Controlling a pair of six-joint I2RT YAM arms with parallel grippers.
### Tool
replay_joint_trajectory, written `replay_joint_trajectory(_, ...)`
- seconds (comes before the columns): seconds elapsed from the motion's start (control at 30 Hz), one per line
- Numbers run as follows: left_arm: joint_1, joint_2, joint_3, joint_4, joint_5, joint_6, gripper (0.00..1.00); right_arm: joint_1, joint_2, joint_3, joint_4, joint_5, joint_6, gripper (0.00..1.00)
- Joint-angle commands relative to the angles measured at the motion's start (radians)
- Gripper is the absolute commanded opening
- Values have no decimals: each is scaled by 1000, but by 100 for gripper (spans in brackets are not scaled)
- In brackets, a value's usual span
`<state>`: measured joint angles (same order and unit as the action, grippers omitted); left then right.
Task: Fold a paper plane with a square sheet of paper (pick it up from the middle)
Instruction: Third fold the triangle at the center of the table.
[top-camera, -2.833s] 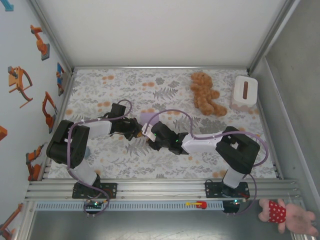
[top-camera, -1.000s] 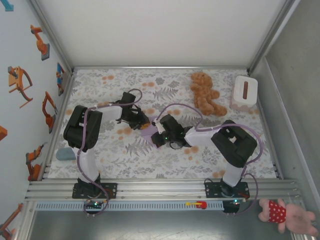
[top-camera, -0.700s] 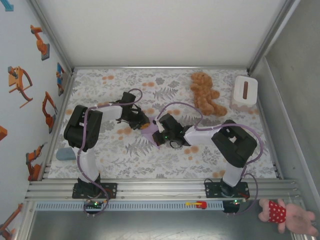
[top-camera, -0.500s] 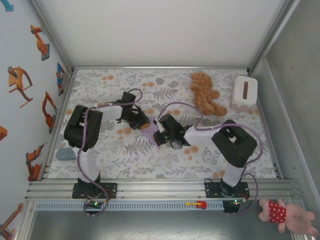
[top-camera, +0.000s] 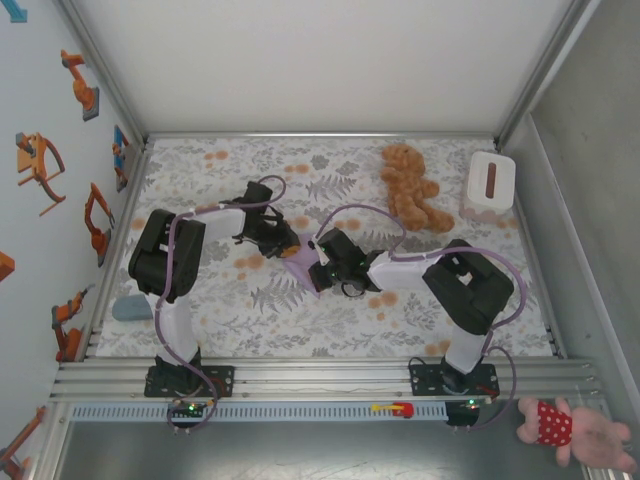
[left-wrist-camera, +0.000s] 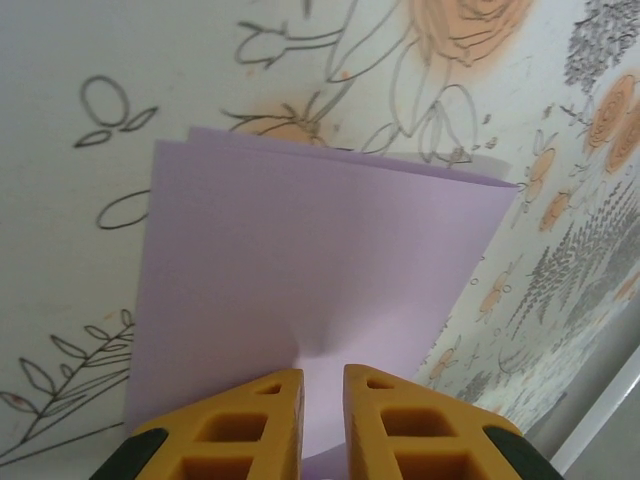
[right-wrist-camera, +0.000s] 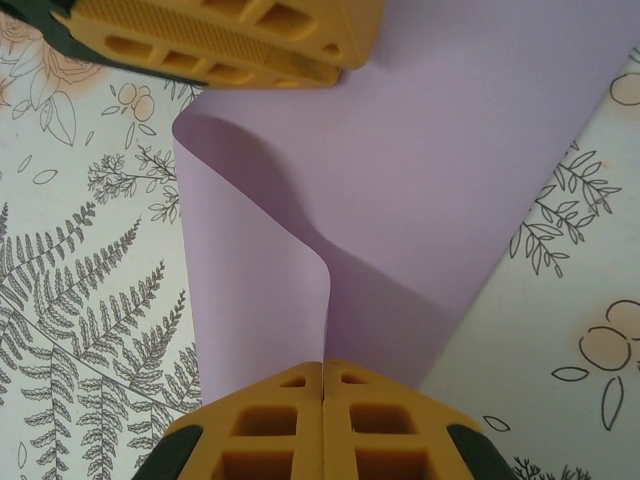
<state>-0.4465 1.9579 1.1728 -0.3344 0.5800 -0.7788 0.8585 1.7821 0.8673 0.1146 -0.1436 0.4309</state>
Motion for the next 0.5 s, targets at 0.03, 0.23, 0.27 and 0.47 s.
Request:
replay_joint_trajectory(0.03, -5, -27, 57, -61, 9, 45, 19, -6, 21, 28, -18, 11, 14, 0)
replay_joint_trajectory(0.23, -2, -12, 72, -97, -29, 65, 19, -6, 28, 33, -20, 12, 14, 0)
replay_joint_trajectory(0.27, 0, -4, 72, -99, -34, 67, 19, -6, 28, 33, -19, 10, 14, 0)
replay_joint_trajectory(0.47, 1, 46, 82, -111, -47, 73, 18, -7, 27, 33, -18, 10, 11, 0)
